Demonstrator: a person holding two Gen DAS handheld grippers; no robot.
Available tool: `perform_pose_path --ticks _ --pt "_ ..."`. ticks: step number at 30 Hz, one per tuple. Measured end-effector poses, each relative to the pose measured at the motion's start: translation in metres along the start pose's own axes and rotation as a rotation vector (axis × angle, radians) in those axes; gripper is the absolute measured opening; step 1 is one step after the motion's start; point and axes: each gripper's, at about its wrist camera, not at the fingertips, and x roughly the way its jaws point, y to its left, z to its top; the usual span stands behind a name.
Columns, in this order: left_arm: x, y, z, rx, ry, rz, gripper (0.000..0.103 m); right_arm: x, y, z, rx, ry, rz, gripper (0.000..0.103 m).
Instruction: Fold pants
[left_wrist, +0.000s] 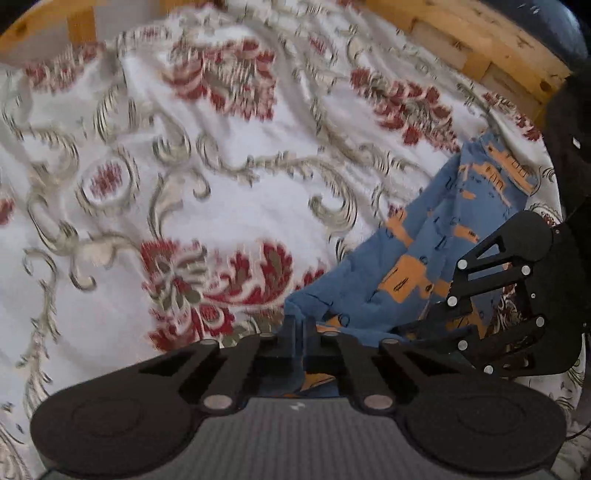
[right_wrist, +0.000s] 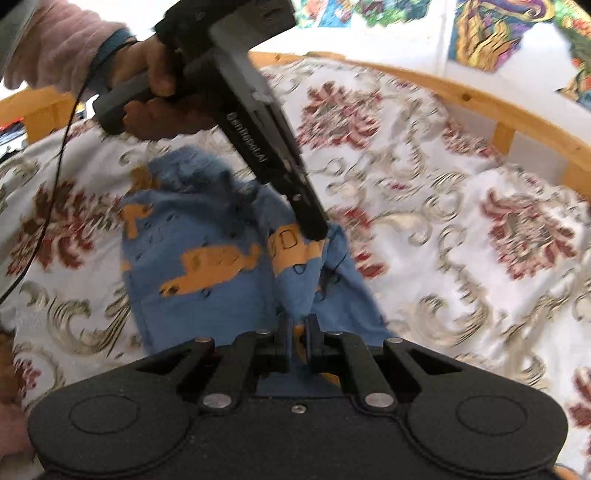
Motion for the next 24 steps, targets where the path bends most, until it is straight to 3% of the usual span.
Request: perform_pose_path --ticks 6,9,15,19,22,24 --pt "-0.015 0.009 0.015 -0.037 -0.094 0.033 0.001 0.027 -0.029 0.012 0.034 0.011 -0.168 0.009" --pt "0.001 0.034 0.022 -0.135 -0.094 0.025 0.001 0.041 -0.046 0.007 0.094 0.048 -0.246 0.021" --pt "0.029 0.076 0.014 -0.287 -0.096 0.02 0.001 0.001 -0.055 -0.012 0.161 0.045 -0.294 0.025" --pt "0.029 0.076 0.009 -0.287 -0.12 0.028 0.001 -0.001 -0.062 -0.037 0.24 0.146 -0.341 0.026" --pt "0.032 0.072 0.011 -0.269 -0.122 0.051 0.001 -0.01 -0.081 -0.048 0.389 0.118 -0.357 0.025" --pt "0.035 0.071 0.012 -0.27 -0.122 0.06 0.001 -0.02 -0.079 -0.045 0.38 0.088 -0.412 0.027"
